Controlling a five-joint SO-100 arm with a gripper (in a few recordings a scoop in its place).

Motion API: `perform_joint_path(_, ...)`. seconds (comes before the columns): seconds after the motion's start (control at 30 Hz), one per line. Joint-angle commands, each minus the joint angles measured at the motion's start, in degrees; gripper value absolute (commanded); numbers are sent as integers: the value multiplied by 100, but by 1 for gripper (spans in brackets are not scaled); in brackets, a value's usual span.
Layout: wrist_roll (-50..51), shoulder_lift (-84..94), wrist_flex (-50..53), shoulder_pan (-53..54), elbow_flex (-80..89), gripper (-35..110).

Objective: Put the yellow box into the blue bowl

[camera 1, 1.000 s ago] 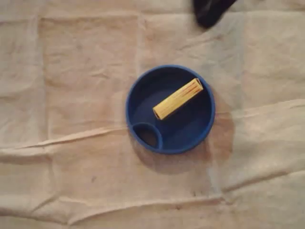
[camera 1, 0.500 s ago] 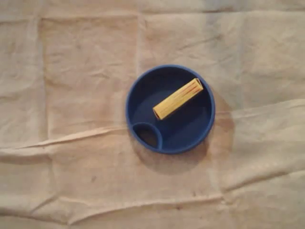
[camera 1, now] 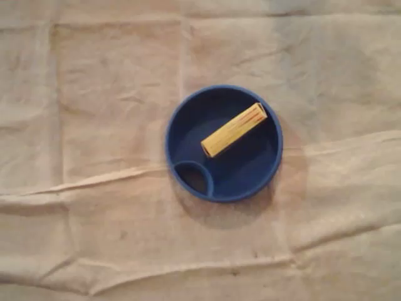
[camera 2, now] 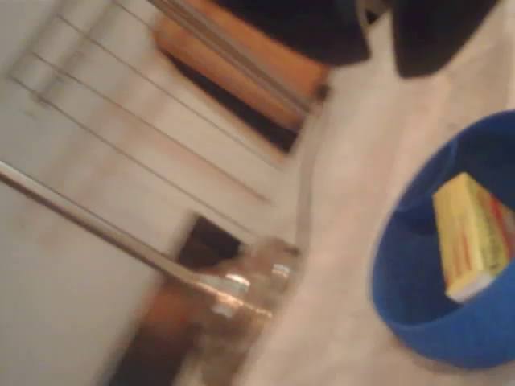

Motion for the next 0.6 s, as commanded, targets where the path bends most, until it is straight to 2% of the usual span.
perform_joint_path(0.0, 185, 360, -18, 35, -9, 1)
perform_joint_path(0.37, 853, 466, -18, 35, -18, 1)
perform_joint_path(0.57, 870, 466, -18, 35, -18, 1)
